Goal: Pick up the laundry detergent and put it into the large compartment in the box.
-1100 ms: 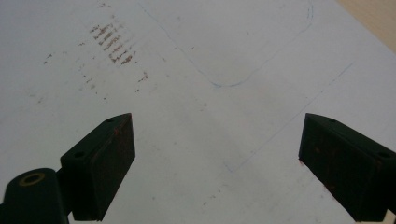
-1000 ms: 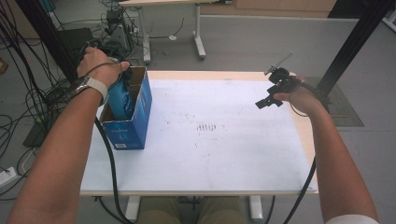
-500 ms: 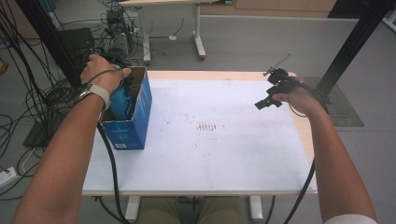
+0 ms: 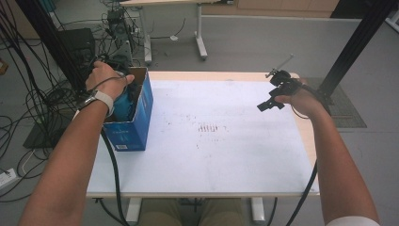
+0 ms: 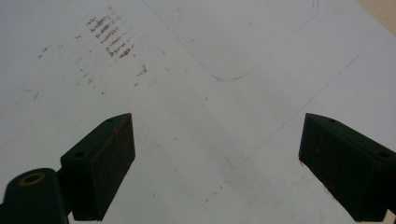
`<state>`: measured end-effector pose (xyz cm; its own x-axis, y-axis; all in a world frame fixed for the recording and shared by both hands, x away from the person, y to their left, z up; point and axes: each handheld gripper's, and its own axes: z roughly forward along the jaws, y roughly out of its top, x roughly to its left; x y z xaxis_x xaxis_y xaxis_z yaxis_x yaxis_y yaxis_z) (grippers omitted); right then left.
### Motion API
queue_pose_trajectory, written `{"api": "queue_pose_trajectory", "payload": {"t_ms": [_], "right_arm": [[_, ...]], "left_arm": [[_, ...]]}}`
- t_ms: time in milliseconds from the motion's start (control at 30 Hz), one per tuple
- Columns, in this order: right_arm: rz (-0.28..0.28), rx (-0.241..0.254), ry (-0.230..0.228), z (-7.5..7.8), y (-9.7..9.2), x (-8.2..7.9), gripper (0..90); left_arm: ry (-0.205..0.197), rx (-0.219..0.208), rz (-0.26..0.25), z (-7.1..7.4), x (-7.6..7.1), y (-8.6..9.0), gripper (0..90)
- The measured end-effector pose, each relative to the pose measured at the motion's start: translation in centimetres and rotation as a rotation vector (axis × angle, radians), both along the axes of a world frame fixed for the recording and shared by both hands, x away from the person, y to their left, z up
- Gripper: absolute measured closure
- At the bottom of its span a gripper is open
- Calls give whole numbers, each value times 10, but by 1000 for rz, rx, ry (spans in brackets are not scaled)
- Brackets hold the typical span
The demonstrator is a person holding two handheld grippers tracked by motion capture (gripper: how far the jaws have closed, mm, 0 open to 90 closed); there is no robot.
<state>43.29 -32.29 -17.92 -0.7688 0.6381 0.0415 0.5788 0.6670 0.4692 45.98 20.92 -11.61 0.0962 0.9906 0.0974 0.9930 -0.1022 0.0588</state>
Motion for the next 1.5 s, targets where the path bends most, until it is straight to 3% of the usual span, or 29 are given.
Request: {"api": "queue_pose_trajectory", "payload": {"t_ms": [1500], "right_arm": [[-12, -4, 9, -3, -2, 0, 108]], "left_arm": [[19, 16, -23, -31, 4, 0, 374]]}}
